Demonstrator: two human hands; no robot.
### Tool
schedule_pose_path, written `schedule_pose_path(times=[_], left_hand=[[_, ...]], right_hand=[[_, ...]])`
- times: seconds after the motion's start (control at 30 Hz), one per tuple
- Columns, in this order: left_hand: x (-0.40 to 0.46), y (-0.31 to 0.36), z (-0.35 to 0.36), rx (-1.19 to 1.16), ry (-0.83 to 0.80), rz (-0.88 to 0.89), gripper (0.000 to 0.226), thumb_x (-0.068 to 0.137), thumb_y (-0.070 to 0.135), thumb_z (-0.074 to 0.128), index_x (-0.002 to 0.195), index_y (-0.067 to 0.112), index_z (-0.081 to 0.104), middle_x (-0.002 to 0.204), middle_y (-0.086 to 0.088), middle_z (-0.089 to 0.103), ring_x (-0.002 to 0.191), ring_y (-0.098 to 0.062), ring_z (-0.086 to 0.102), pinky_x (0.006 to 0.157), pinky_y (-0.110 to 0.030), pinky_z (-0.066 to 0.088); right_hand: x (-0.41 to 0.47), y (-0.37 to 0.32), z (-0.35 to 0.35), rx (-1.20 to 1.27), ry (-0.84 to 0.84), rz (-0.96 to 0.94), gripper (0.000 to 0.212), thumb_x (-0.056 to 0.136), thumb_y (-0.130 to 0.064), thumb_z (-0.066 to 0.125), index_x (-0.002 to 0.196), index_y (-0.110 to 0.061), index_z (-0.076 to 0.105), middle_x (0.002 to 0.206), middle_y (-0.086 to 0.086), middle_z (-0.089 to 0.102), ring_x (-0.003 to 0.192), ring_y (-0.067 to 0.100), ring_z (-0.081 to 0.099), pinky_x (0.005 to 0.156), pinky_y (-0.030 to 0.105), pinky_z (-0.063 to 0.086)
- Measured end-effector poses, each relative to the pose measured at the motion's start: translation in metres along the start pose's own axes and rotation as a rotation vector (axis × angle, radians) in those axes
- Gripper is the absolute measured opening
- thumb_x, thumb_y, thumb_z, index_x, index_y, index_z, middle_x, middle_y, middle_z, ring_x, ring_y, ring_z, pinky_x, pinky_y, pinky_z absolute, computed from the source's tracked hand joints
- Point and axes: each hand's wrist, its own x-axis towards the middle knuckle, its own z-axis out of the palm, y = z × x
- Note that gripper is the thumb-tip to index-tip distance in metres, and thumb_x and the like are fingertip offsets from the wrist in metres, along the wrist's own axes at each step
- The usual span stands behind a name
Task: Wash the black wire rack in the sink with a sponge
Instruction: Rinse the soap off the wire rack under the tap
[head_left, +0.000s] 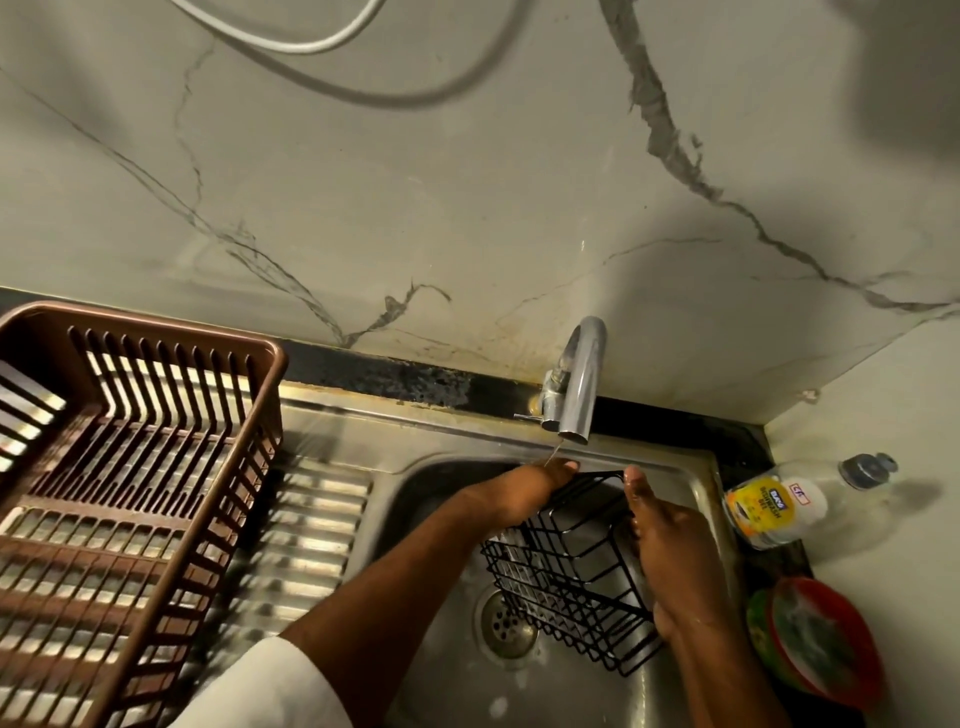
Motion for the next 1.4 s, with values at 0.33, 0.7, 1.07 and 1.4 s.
schedule_pose_path(times=[0.33, 0.7, 1.07, 1.4], left_hand=[[-0.010, 0.042, 0.000, -0.002, -0.064, 0.106, 0.052, 0.107, 0.052, 0.032, 0.152, 0.028, 0.043, 0.162, -0.004, 0.037, 0.148, -0.023, 0.033, 0.110, -0.033, 0.028], [0.004, 0.005, -0.009, 0.022, -0.012, 0.000, 0.071, 0.095, 0.073, 0.039, 0.147, 0.026, 0.049, 0.153, -0.008, 0.047, 0.137, -0.024, 0.046, 0.116, -0.034, 0.029], [-0.004, 0.021, -0.003, 0.022, -0.046, 0.159, 0.061, 0.100, 0.064, 0.030, 0.147, 0.030, 0.049, 0.155, -0.005, 0.043, 0.142, -0.022, 0.040, 0.119, -0.049, 0.031], [-0.004, 0.007, -0.029, 0.087, 0.239, 0.149, 0.042, 0.102, 0.052, 0.051, 0.085, 0.016, 0.068, 0.072, 0.004, 0.062, 0.052, 0.000, 0.053, 0.055, -0.019, 0.044]], right_hand=[[0.014, -0.012, 0.002, 0.003, -0.038, 0.106, 0.094, 0.084, -0.077, 0.036, 0.079, 0.012, 0.064, 0.052, 0.009, 0.042, 0.049, 0.019, 0.037, 0.054, 0.033, 0.028], [-0.005, -0.015, -0.014, 0.141, -0.072, 0.130, 0.055, 0.087, -0.064, 0.046, 0.075, -0.014, 0.065, 0.061, 0.009, 0.053, 0.059, 0.017, 0.047, 0.059, 0.030, 0.034], [-0.006, -0.013, -0.028, 0.253, -0.104, 0.167, 0.078, 0.086, -0.065, 0.055, 0.086, 0.013, 0.060, 0.054, 0.015, 0.030, 0.049, 0.013, 0.030, 0.052, 0.026, 0.024], [-0.016, 0.000, -0.070, 0.369, -0.100, 0.184, 0.068, 0.049, -0.088, 0.072, 0.062, -0.024, 0.056, 0.044, 0.001, 0.041, 0.035, 0.010, 0.039, 0.042, 0.017, 0.031]])
